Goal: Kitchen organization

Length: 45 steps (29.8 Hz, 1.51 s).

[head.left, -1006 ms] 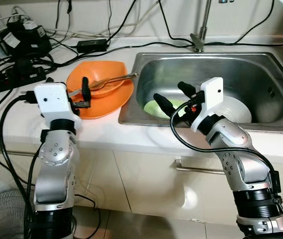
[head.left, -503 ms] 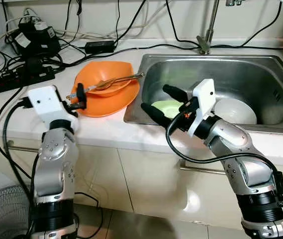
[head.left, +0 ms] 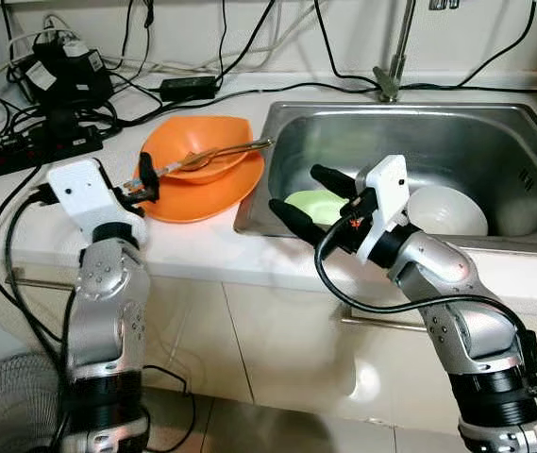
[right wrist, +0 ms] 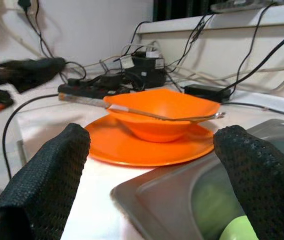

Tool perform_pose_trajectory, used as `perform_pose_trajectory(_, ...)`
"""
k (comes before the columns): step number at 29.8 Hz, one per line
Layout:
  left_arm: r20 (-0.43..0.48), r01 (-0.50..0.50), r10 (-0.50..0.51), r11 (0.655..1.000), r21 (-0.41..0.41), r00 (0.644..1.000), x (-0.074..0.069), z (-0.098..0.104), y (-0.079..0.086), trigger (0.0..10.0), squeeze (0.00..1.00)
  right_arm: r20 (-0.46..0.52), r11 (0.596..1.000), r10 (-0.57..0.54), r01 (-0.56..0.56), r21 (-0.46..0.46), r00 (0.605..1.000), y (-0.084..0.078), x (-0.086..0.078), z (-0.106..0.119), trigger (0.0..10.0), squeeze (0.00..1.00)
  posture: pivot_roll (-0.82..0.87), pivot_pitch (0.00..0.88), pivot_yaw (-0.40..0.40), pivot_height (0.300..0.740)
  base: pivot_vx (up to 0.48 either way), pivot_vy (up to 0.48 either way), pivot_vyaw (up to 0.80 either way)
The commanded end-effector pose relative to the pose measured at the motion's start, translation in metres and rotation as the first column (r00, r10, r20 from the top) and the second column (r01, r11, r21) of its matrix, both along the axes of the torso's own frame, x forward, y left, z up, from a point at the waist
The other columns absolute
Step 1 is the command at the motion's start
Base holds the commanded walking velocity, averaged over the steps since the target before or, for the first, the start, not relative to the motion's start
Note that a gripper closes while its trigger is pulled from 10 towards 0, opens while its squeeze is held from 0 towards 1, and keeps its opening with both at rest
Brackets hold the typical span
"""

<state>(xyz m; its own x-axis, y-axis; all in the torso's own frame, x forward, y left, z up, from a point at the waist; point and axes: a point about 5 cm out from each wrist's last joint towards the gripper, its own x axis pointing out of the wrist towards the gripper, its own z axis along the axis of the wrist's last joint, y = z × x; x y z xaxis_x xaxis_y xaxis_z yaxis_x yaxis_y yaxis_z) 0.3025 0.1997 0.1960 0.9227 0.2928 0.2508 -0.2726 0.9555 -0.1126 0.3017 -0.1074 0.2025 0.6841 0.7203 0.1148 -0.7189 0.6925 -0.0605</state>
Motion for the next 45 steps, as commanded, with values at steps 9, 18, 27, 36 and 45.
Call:
perform_pose_trajectory(9, 0.217, 0.13, -0.174, 0.971, 0.203, 0.961, -0.008, 0.054, -0.035, 10.0, 0.0, 0.101, 0.996, -0.056, 0.049, 0.071, 0.993, -0.003, 0.006, 0.024, 10.0, 0.0, -0.07, 0.0, 0.105, 0.74, 0.132, 0.0, 0.0)
perform_pose_trajectory(18, 0.217, 0.151, -0.196, 0.967, 0.208, 0.956, -0.009, 0.055, -0.037, 10.0, 0.0, 0.148, 0.989, -0.098, 0.08, 0.123, 0.984, -0.008, 0.006, 0.035, 10.0, 0.0, -0.08, 0.0, 0.107, 0.74, 0.344, 0.0, 0.0)
perform_pose_trajectory(27, 0.206, 0.152, -0.193, 0.968, 0.199, 0.959, -0.01, 0.052, -0.039, 10.0, 0.0, 0.147, 0.991, -0.093, 0.077, 0.114, 0.985, -0.008, 0.007, 0.034, 10.0, 0.0, -0.08, 0.0, 0.101, 0.74, 0.378, 0.0, 0.0)
perform_pose_trajectory(36, 0.194, 0.154, -0.188, 0.972, 0.177, 0.963, -0.01, 0.049, -0.037, 10.0, 0.0, 0.137, 0.991, -0.086, 0.071, 0.11, 0.987, -0.007, 0.006, 0.031, 10.0, 0.0, -0.08, 0.0, 0.101, 0.74, 0.362, 0.0, 0.0)
perform_pose_trajectory(45, 0.174, 0.135, -0.166, 0.975, 0.179, 0.971, -0.009, 0.045, -0.034, 10.0, 0.0, 0.133, 0.992, -0.086, 0.073, 0.102, 0.987, -0.008, 0.006, 0.03, 10.0, 0.0, -0.08, 0.0, 0.099, 0.74, 0.22, 0.0, 0.0)
